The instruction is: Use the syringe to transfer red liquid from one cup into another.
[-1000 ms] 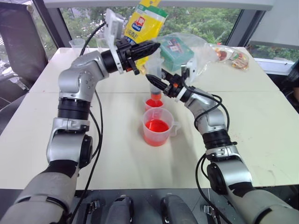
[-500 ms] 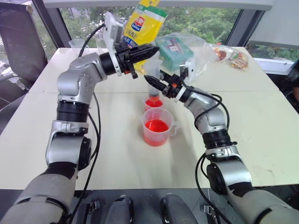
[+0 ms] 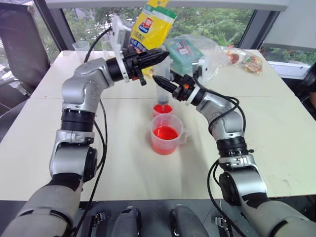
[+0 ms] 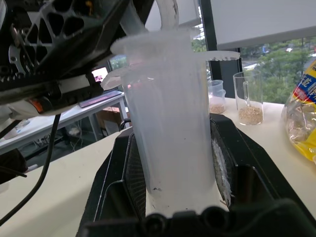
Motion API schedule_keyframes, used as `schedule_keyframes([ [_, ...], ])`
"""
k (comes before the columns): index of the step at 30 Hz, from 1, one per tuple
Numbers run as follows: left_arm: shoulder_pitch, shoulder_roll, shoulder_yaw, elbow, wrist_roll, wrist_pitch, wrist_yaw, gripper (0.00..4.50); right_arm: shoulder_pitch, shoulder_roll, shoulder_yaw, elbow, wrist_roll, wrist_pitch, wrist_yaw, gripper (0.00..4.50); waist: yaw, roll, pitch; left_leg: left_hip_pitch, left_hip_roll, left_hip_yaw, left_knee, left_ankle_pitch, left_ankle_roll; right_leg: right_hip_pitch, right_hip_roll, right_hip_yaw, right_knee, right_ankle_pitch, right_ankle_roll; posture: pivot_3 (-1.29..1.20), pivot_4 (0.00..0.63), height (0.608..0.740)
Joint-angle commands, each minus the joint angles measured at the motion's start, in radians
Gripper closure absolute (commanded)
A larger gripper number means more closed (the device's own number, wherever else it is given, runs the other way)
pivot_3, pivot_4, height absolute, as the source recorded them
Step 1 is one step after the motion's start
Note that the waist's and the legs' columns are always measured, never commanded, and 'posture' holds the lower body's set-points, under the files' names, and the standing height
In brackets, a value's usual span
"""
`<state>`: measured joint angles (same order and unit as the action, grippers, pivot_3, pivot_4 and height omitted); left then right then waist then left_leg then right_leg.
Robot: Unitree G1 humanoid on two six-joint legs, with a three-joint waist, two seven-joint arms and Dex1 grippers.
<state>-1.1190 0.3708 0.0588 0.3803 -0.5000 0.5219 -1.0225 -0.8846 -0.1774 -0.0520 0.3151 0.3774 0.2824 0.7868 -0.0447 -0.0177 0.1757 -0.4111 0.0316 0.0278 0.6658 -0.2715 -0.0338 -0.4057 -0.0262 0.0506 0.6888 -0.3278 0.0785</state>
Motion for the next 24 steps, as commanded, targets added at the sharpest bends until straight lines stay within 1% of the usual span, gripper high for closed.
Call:
schedule_keyframes([
  [1, 0.038, -0.019, -0.067, 0.005, 0.03, 0.034, -0.02, 4.47, -0.092, 0.013, -0.048, -0.124, 0.078, -0.031, -0.012, 3.06, 0.0, 0.0, 0.0, 0.0, 0.0, 0.0, 0.0, 0.0, 0.0, 0.0, 0.0, 0.0, 0.0, 0.0, 0.0, 0.0, 0.15, 0.74],
  [8, 0.032, -0.009, -0.057, 0.0, 0.028, 0.043, -0.016, 4.47, -0.088, 0.015, -0.046, -0.115, 0.073, -0.03, -0.009, 3.06, 0.0, 0.0, 0.0, 0.0, 0.0, 0.0, 0.0, 0.0, 0.0, 0.0, 0.0, 0.0, 0.0, 0.0, 0.0, 0.0, 0.15, 0.74],
  [11, 0.022, 0.007, -0.031, -0.01, 0.011, 0.065, -0.008, 3.49, -0.074, 0.017, -0.035, -0.11, 0.064, -0.032, -0.004, 3.06, 0.0, 0.0, 0.0, 0.0, 0.0, 0.0, 0.0, 0.0, 0.0, 0.0, 0.0, 0.0, 0.0, 0.0, 0.0, 0.0, 0.15, 0.74],
  [13, 0.023, 0.022, -0.02, -0.026, 0.0, 0.083, -0.012, 2.53, -0.067, 0.017, -0.031, -0.11, 0.062, -0.031, -0.003, 3.06, 0.0, 0.0, 0.0, 0.0, 0.0, 0.0, 0.0, 0.0, 0.0, 0.0, 0.0, 0.0, 0.0, 0.0, 0.0, 0.0, 0.15, 0.74],
  [14, 0.027, 0.033, -0.014, -0.041, -0.005, 0.09, -0.013, 1.95, -0.063, 0.017, -0.029, -0.112, 0.061, -0.029, -0.002, 3.06, 0.0, 0.0, 0.0, 0.0, 0.0, 0.0, 0.0, 0.0, 0.0, 0.0, 0.0, 0.0, 0.0, 0.0, 0.0, 0.0, 0.15, 0.74],
  [15, 0.032, 0.045, -0.008, -0.056, -0.009, 0.097, -0.013, 1.54, -0.059, 0.017, -0.028, -0.113, 0.061, -0.027, -0.001, 3.06, -0.001, 0.0, 0.0, 0.0, 0.0, 0.0, 0.0, 0.0, 0.0, 0.0, 0.0, 0.0, 0.0, 0.0, 0.0, 0.0, 0.15, 0.74],
  [17, 0.042, 0.079, 0.015, -0.097, -0.029, 0.123, -0.012, 0.47, -0.054, 0.016, -0.026, -0.113, 0.062, -0.025, -0.002, 3.06, -0.003, 0.0, 0.0, 0.0, 0.0, 0.0, 0.0, 0.0, 0.0, 0.0, 0.0, 0.0, 0.0, 0.0, 0.0, 0.0, 0.15, 0.74],
  [18, 0.047, 0.094, 0.025, -0.115, -0.037, 0.135, -0.009, 0.09, -0.053, 0.015, -0.025, -0.112, 0.062, -0.025, -0.003, 3.06, -0.003, 0.001, 0.0, 0.0, 0.0, 0.0, 0.0, 0.0, 0.0, 0.0, 0.0, 0.0, 0.0, 0.0, 0.0, 0.0, 0.15, 0.74],
  [24, 0.112, 0.177, 0.08, -0.25, -0.104, 0.223, 0.002, 0.09, -0.047, 0.006, -0.024, -0.118, 0.067, -0.022, -0.007, 3.06, 0.0, 0.001, 0.0, 0.0, 0.0, 0.0, 0.0, 0.0, 0.0, 0.0, 0.0, 0.0, 0.001, 0.0, 0.0, 0.0, 0.15, 0.74],
])
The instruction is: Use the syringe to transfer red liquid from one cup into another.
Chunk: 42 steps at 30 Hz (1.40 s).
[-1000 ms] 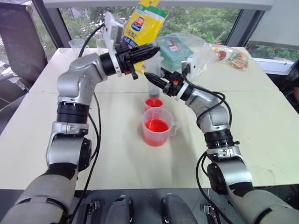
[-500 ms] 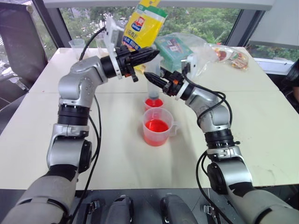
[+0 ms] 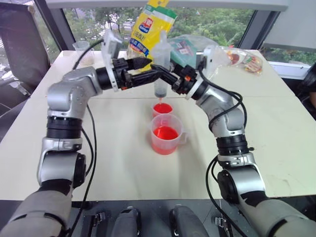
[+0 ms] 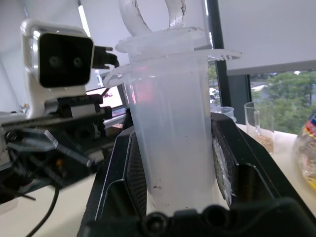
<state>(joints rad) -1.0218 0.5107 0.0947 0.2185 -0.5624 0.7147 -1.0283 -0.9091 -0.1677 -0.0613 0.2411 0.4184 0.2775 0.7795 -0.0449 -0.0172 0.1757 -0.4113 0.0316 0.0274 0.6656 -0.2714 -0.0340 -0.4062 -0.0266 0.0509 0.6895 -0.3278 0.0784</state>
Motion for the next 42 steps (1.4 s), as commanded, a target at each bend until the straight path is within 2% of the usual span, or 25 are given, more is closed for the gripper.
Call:
schedule_keyframes([
  [1, 0.033, 0.052, 0.053, -0.114, -0.053, 0.042, 0.01, 0.09, -0.026, -0.006, -0.016, -0.045, 0.027, -0.014, -0.001, 3.06, 0.0, 0.0, 0.0, 0.0, 0.0, 0.0, 0.0, 0.0, 0.0, 0.0, 0.0, 0.0, 0.0, 0.0, 0.0, 0.0, 0.15, 0.74],
  [6, 0.14, 0.104, 0.076, -0.222, -0.077, 0.068, 0.036, 0.09, -0.069, -0.035, -0.051, -0.077, 0.071, 0.073, -0.043, 3.06, 0.0, 0.0, 0.0, 0.0, 0.0, 0.0, 0.0, 0.0, 0.0, 0.0, 0.0, 0.0, 0.0, 0.0, 0.0, 0.0, 0.15, 0.74],
  [8, 0.183, 0.116, 0.077, -0.255, -0.084, 0.073, 0.047, 0.09, -0.102, -0.077, -0.069, -0.093, 0.079, 0.163, -0.092, 3.06, 0.001, 0.0, 0.0, 0.0, 0.0, 0.0, 0.0, 0.0, 0.0, 0.0, 0.0, 0.0, 0.0, 0.0, 0.0, 0.0, 0.15, 0.74],
  [13, 0.308, 0.137, 0.071, -0.349, -0.079, 0.063, 0.065, 0.09, -0.206, -0.3, -0.068, -0.057, 0.051, 0.531, -0.189, 3.06, 0.006, 0.0, 0.0, 0.0, 0.0, 0.0, 0.0, 0.0, 0.001, 0.001, -0.001, 0.0, -0.001, 0.0, 0.0, 0.0, 0.15, 0.74],
  [18, 0.409, 0.13, 0.074, -0.433, -0.088, 0.062, 0.099, 0.09, -0.201, -0.523, 0.069, -0.044, -0.005, 0.883, -0.173, 3.06, 0.007, 0.0, 0.0, 0.0, 0.0, 0.0, -0.001, -0.001, 0.002, 0.001, -0.001, 0.0, -0.003, 0.0, 0.0, 0.0, 0.15, 0.74],
  [20, 0.432, 0.126, 0.077, -0.451, -0.094, 0.062, 0.111, 0.09, -0.182, -0.564, 0.106, -0.034, -0.021, 0.961, -0.172, 3.06, 0.002, 0.0, 0.0, 0.0, 0.0, 0.0, -0.001, -0.001, 0.002, 0.001, -0.001, 0.0, -0.003, 0.0, 0.0, 0.0, 0.15, 0.74],
  [27, 0.477, 0.118, 0.069, -0.5, -0.111, 0.063, 0.155, 0.09, -0.111, -0.57, 0.159, 0.083, -0.078, 1.046, -0.196, 3.06, 0.002, 0.0, 0.0, 0.0, 0.0, 0.001, -0.001, -0.001, 0.002, 0.0, 0.0, 0.001, -0.003, 0.0, 0.0, 0.0, 0.15, 0.74],
  [35, 0.502, 0.121, 0.078, -0.537, -0.143, 0.079, 0.193, 0.09, -0.053, -0.516, 0.165, 0.175, -0.13, 0.983, -0.214, 3.06, 0.003, 0.0, 0.0, -0.001, 0.0, 0.001, -0.001, -0.001, 0.002, 0.001, 0.0, 0.001, -0.003, 0.0, 0.0, 0.0, 0.15, 0.74],
  [36, 0.505, 0.123, 0.079, -0.542, -0.148, 0.082, 0.198, 0.0, -0.049, -0.512, 0.163, 0.173, -0.134, 0.977, -0.214, 2.01, 0.003, 0.0, 0.0, -0.001, 0.0, 0.001, -0.001, -0.001, 0.002, 0.001, 0.0, 0.001, -0.003, 0.0, 0.0, 0.0, 0.15, 0.74],
  [40, 0.513, 0.129, 0.077, -0.553, -0.162, 0.086, 0.21, 0.0, -0.045, -0.509, 0.156, 0.156, -0.133, 0.973, -0.205, 0.04, 0.002, 0.0, 0.0, -0.001, 0.0, 0.001, -0.001, -0.001, 0.002, 0.001, 0.0, 0.001, -0.003, 0.0, 0.0, 0.0, 0.15, 0.74],
  [42, 0.517, 0.133, 0.076, -0.557, -0.168, 0.088, 0.215, 0.0, -0.044, -0.515, 0.149, 0.134, -0.128, 0.979, -0.197, 0.04, 0.002, 0.0, 0.0, -0.001, 0.0, 0.001, -0.001, -0.001, 0.002, 0.001, 0.0, 0.001, -0.003, 0.0, 0.0, 0.0, 0.15, 0.74],
])
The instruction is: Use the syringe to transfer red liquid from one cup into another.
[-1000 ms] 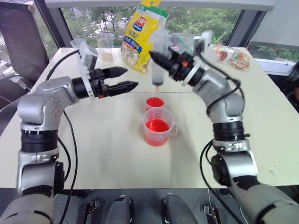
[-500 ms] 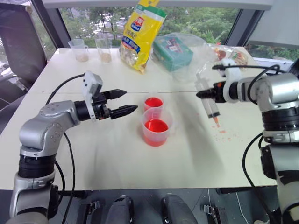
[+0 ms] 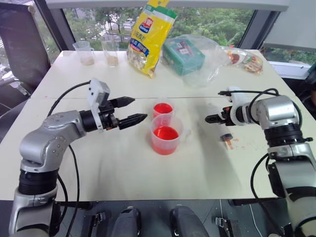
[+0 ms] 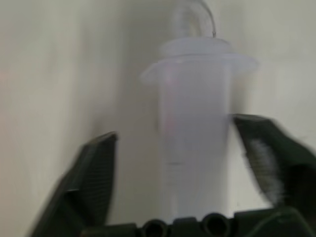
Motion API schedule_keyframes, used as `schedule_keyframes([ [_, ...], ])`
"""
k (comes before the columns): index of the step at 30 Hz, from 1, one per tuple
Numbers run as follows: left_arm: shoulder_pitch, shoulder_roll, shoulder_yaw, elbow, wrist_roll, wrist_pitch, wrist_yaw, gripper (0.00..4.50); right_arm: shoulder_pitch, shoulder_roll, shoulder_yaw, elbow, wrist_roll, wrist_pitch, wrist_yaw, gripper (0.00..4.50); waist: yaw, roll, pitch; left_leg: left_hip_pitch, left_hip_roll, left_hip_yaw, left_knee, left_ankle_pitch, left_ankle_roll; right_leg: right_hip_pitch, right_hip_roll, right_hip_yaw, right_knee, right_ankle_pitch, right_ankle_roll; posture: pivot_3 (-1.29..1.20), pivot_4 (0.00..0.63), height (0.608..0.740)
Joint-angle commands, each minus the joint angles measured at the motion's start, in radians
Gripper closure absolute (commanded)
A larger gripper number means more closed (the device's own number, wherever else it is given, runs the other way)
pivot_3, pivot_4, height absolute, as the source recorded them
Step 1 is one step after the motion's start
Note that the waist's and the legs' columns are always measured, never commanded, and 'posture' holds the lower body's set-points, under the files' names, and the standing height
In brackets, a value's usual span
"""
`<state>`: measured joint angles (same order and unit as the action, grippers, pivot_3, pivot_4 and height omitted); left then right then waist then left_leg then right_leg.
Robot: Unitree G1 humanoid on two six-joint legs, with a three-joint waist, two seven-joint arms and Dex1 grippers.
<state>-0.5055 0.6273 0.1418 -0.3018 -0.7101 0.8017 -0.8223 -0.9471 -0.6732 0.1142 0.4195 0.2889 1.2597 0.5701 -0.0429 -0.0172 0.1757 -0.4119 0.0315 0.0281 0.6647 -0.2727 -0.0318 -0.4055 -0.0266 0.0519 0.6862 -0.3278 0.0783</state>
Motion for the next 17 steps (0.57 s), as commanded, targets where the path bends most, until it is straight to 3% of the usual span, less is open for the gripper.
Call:
schedule_keyframes([
  [1, 0.003, 0.019, 0.028, -0.039, -0.022, 0.002, 0.011, 0.0, -0.006, -0.015, -0.031, -0.059, 0.006, -0.001, 0.017, 0.04, 0.0, 0.0, 0.0, 0.0, 0.0, 0.0, 0.0, 0.0, 0.0, 0.0, 0.0, 0.0, 0.0, 0.0, 0.0, 0.0, 0.15, 0.74],
  [7, 0.038, 0.043, 0.045, -0.073, -0.048, 0.019, 0.029, 0.0, 0.058, -0.103, -0.08, -0.317, 0.076, -0.024, 0.12, 0.04, 0.001, 0.0, 0.0, 0.0, 0.0, 0.0, 0.0, 0.0, 0.0, 0.0, 0.0, 0.0, 0.0, 0.0, 0.0, 0.0, 0.15, 0.74],
  [12, 0.109, 0.09, 0.092, -0.146, -0.088, 0.051, 0.051, 0.0, 0.202, -0.183, -0.26, -0.64, 0.256, -0.072, 0.278, 0.04, 0.002, 0.0, 0.0, 0.0, 0.0, -0.001, 0.0, 0.0, 0.001, 0.001, 0.0, -0.001, -0.001, 0.0, 0.0, 0.0, 0.15, 0.74],
  [17, 0.183, 0.116, 0.156, -0.22, -0.153, 0.088, 0.091, 0.0, 0.395, -0.241, -0.425, -0.823, 0.368, -0.156, 0.378, 0.04, 0.004, 0.0, 0.0, 0.001, 0.0, -0.002, 0.0, -0.001, 0.001, 0.004, 0.0, -0.001, -0.002, 0.0, 0.0, 0.0, 0.15, 0.74],
])
